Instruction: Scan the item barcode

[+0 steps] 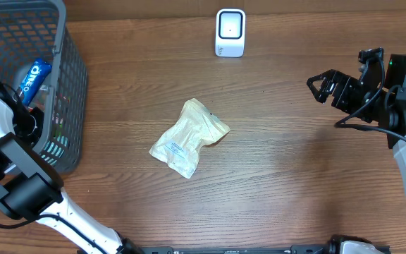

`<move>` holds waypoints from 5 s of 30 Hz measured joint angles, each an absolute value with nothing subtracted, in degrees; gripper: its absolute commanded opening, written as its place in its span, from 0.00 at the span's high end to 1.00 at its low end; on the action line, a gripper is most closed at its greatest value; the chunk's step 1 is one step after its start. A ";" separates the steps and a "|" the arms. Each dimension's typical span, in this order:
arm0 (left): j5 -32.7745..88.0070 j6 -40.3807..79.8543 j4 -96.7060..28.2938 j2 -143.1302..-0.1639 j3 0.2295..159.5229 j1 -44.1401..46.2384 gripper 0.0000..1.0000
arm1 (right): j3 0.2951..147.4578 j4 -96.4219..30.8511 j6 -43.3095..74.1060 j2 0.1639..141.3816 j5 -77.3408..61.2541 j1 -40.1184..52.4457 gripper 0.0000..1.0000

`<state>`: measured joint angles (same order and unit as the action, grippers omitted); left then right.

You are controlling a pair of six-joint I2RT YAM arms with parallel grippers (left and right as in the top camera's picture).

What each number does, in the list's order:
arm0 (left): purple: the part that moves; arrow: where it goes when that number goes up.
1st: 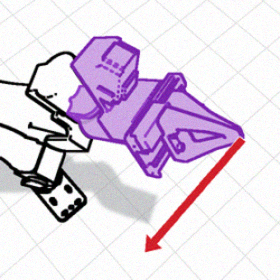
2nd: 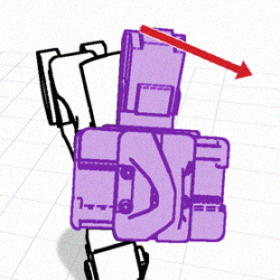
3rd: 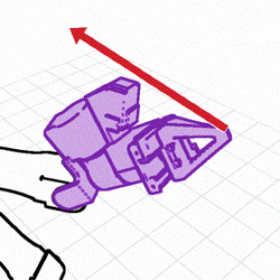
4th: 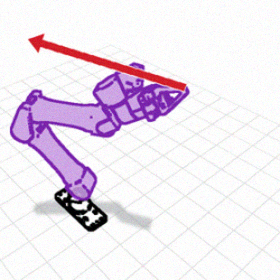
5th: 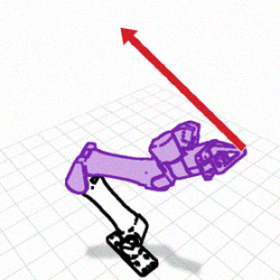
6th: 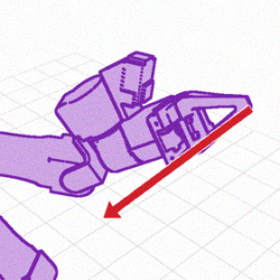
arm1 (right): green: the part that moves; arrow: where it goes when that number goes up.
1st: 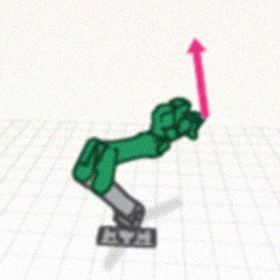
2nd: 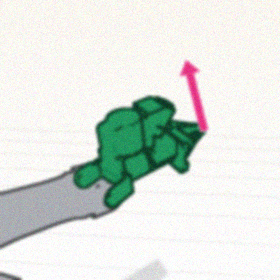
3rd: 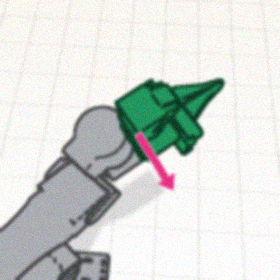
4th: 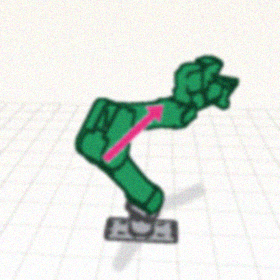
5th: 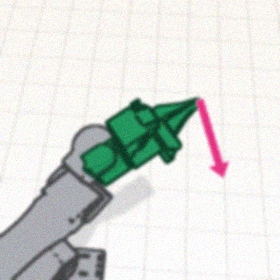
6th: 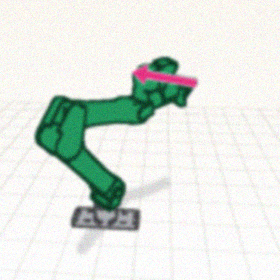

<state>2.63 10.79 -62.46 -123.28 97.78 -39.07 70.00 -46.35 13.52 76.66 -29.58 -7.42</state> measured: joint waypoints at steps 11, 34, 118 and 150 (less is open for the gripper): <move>4.95 10.55 -74.85 -123.68 116.01 -39.07 0.96 | 70.00 -45.87 13.50 76.66 -29.58 -7.40 0.00; 3.51 1.13 -67.33 -121.27 117.47 -38.96 0.77 | 70.00 -46.15 13.52 76.66 -29.61 -7.40 0.00; 4.10 -14.22 -65.39 -124.57 116.90 -32.97 0.02 | 70.00 -46.46 13.47 76.69 -29.58 -7.40 0.00; 2.96 -7.33 -84.68 -138.06 141.08 -32.97 0.96 | 70.00 -45.63 13.43 76.69 -30.24 -7.42 0.00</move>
